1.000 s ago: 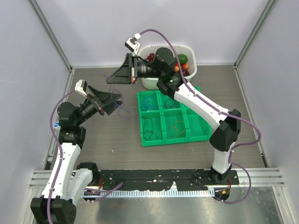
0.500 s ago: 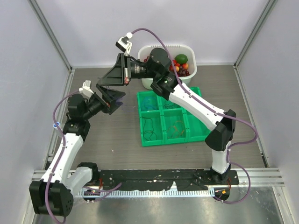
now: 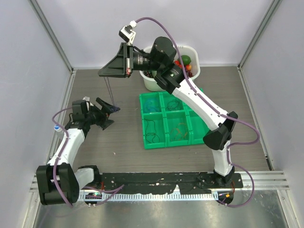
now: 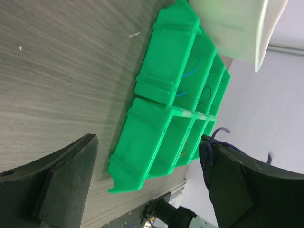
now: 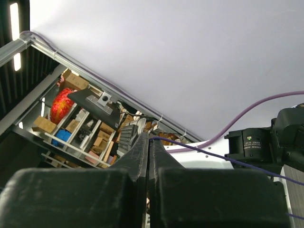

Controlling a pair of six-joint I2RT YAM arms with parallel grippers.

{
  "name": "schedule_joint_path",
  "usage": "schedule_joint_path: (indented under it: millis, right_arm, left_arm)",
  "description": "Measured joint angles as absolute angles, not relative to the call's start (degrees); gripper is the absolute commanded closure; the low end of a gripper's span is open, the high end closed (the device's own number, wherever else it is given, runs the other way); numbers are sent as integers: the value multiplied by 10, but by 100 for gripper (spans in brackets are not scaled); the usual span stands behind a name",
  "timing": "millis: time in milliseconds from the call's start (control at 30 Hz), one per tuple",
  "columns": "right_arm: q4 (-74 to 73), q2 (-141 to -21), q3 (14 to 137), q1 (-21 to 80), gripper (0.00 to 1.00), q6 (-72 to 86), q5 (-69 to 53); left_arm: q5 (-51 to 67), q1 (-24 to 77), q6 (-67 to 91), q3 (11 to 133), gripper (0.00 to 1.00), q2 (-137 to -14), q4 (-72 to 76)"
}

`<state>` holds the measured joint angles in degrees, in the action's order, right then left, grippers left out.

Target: Untangle the cables

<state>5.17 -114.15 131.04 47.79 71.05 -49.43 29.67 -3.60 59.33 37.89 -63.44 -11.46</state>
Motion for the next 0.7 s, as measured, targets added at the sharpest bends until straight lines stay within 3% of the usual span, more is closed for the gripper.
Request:
schedule_joint_path:
  millis: [433, 467, 600, 667, 700]
  right_arm:
    - [-28, -1160, 1414, 461, 99, 703, -484]
    - [-33, -1162, 1419, 461, 99, 703, -481]
    - [-33, -1160, 1417, 456, 99, 695, -471]
    - [-28, -1151, 1395, 456, 99, 688, -468]
    - [-21, -1138, 1370, 456, 99, 682, -466]
  left_arm:
    - [330, -64, 554, 379, 7, -653, -140]
    - [336, -66, 553, 382, 9, -657, -138]
    - [383, -78, 552, 384, 32, -665, -107]
    - [392, -80, 555, 380, 35, -662, -95]
    - [393, -81, 552, 381, 32, -658, -97]
